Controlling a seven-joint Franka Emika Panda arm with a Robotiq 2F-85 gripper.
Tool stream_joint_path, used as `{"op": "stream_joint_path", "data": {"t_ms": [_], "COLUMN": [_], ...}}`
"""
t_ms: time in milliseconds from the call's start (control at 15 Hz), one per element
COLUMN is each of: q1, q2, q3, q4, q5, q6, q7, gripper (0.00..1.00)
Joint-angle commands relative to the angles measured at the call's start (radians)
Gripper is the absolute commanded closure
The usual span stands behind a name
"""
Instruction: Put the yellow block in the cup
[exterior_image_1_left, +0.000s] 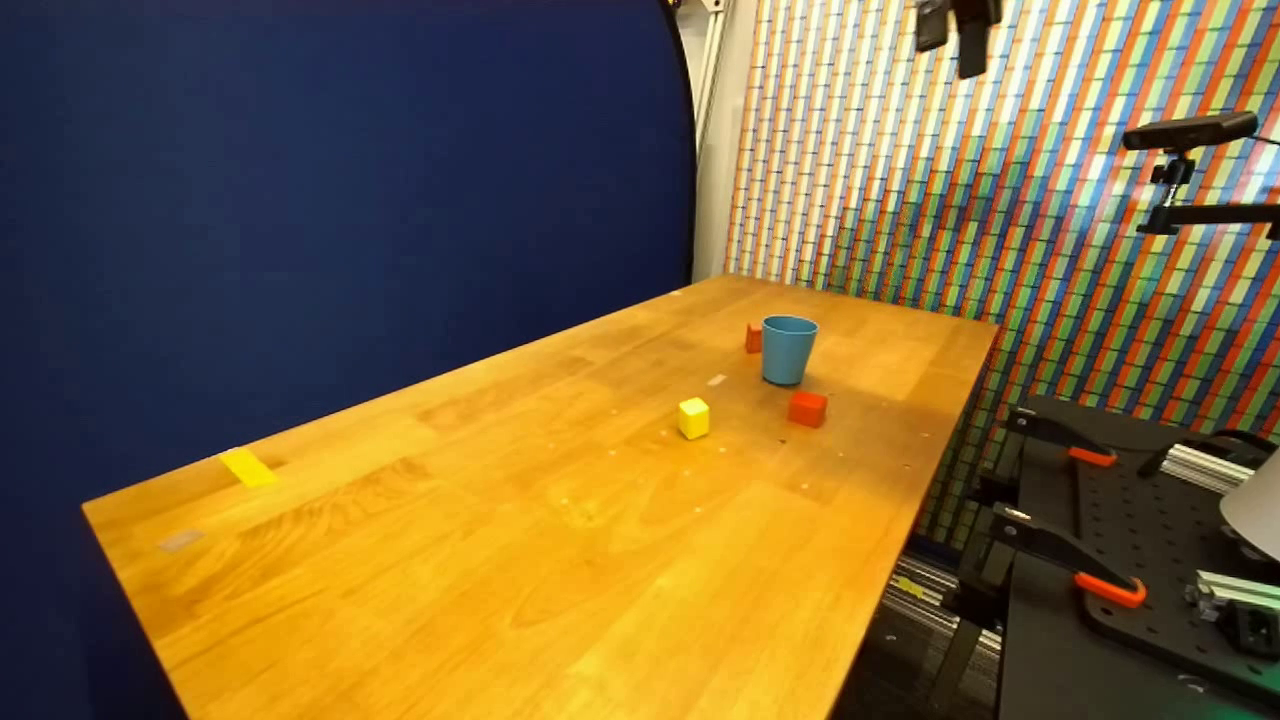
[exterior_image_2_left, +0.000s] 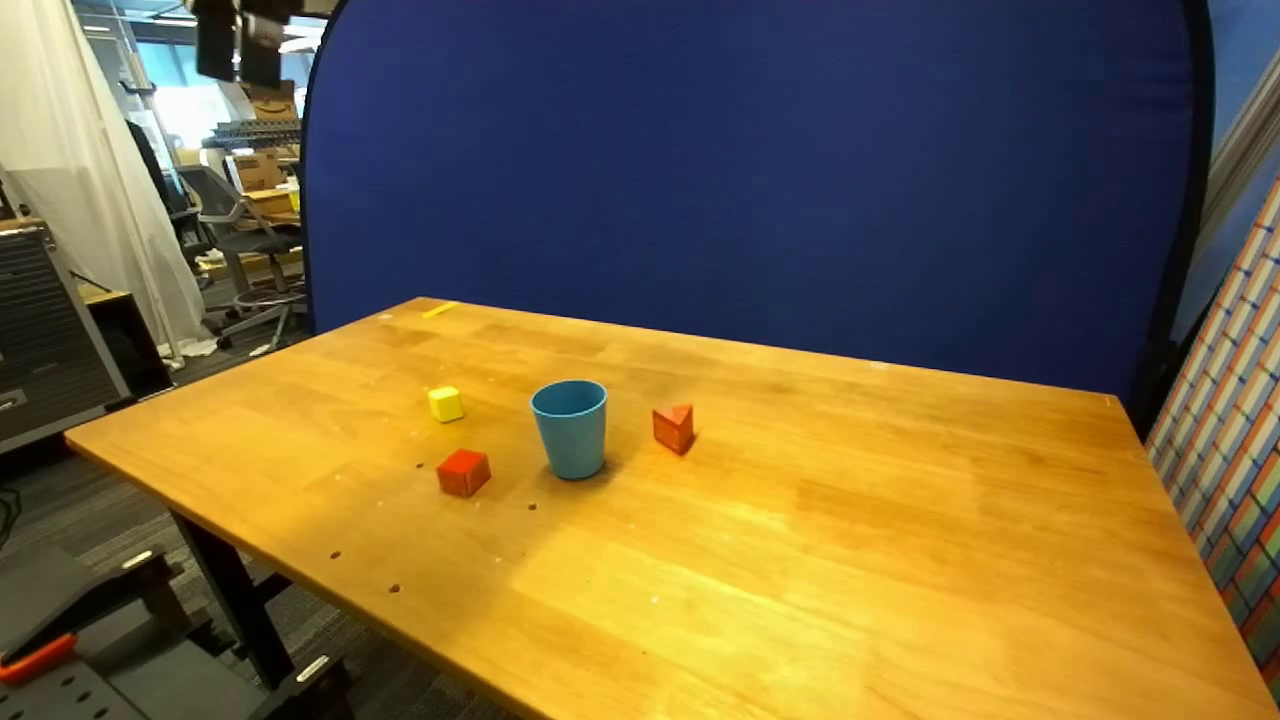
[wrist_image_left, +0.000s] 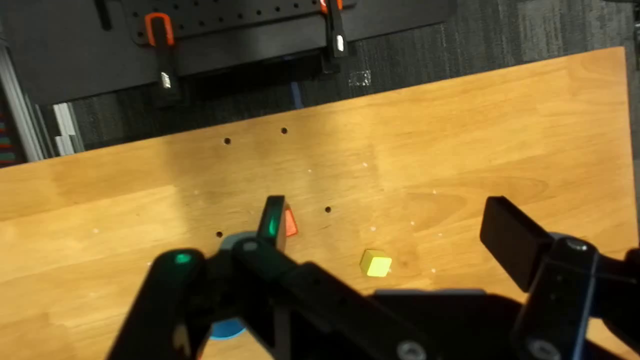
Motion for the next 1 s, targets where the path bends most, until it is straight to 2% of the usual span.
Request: {"op": "stream_joint_path", "data": {"t_ms": [0, 267, 467, 667, 933], "q1": [0.037, 0.074, 0.104, 0.127, 0.132], "q2": [0.234, 0.485, 0.648, 0.785, 0.924], "q3": [0.035, 0.085, 0.09, 0.073, 0.055], "q4": [0.06, 0.123, 0.196, 0.274, 0.387], "q5": [0.101, 0.111, 0.096, 0.097, 0.105], "q6": [0.145, 0.291, 0.364, 0.41, 0.4], "q7": [0.022, 0.128, 0.254, 0.336, 0.38], "gripper": [0.0, 0.0, 0.0, 0.0, 0.0]}}
